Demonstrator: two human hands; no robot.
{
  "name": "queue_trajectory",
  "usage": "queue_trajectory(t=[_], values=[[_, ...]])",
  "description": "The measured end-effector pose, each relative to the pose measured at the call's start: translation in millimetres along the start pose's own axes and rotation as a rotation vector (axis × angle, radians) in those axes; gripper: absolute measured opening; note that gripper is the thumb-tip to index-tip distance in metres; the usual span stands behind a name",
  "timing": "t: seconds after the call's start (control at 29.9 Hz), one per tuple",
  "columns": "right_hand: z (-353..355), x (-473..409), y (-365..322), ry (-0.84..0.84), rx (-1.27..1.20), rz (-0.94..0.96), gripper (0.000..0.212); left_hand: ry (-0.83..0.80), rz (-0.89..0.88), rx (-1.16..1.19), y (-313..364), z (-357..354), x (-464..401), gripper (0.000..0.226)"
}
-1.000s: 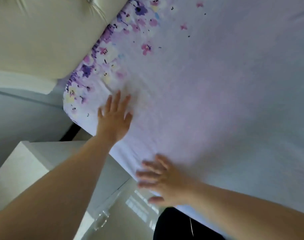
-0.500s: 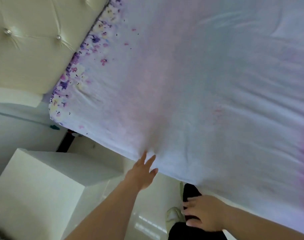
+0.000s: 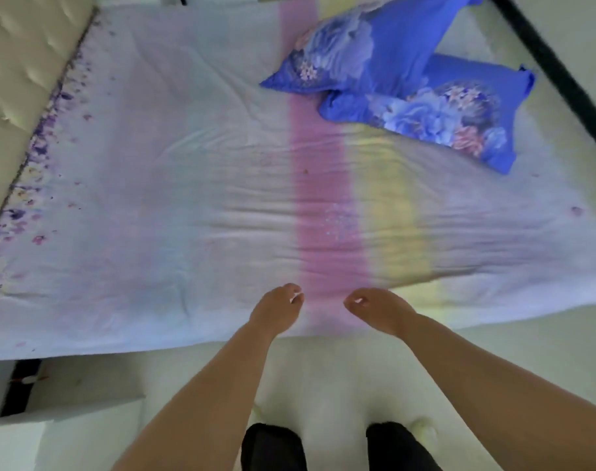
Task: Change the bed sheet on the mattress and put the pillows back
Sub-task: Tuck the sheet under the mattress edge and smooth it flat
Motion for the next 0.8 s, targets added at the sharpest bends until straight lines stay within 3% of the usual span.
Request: queue_trajectory(t=[0.23, 0.37, 0.5, 0.6, 0.8], values=[[97.6, 53.1, 167.8, 0.054, -0.027, -0.029, 0.028, 0.043, -0.024, -0.036, 154.6, -104.9, -12.9, 0.042], [123.5, 44.4, 215.2, 0.073, 0.027, 0.036, 0.035, 0.163, -0.074, -0.105, 213.5, -113.1, -22.3, 0.05], [120.1, 0.5, 217.0, 0.033, 0.295, 0.316, 0.051, 0.278, -0.049, -0.251, 210.3, -103.2, -61.4, 0.057], [102.2, -48.7, 218.0, 0.01, 0.456, 0.545, 0.057, 0.272, 0.061, -0.329, 178.9, -116.1, -108.2, 0.06], [69.9, -188.5, 207.2, 0.046, 0.63, 0.827, 0.061, 0.276, 0.208, -0.382, 122.1, -126.1, -225.8, 0.057]])
Point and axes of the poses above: each hand's wrist, its own x-axis away from the middle knuckle, its own z-axis out of the back of the hand, y = z × x, the point moved 7 cm from there along -x, towards the middle knuckle, and after that the axes turned 1 degree about y, right-handed, at the moved point
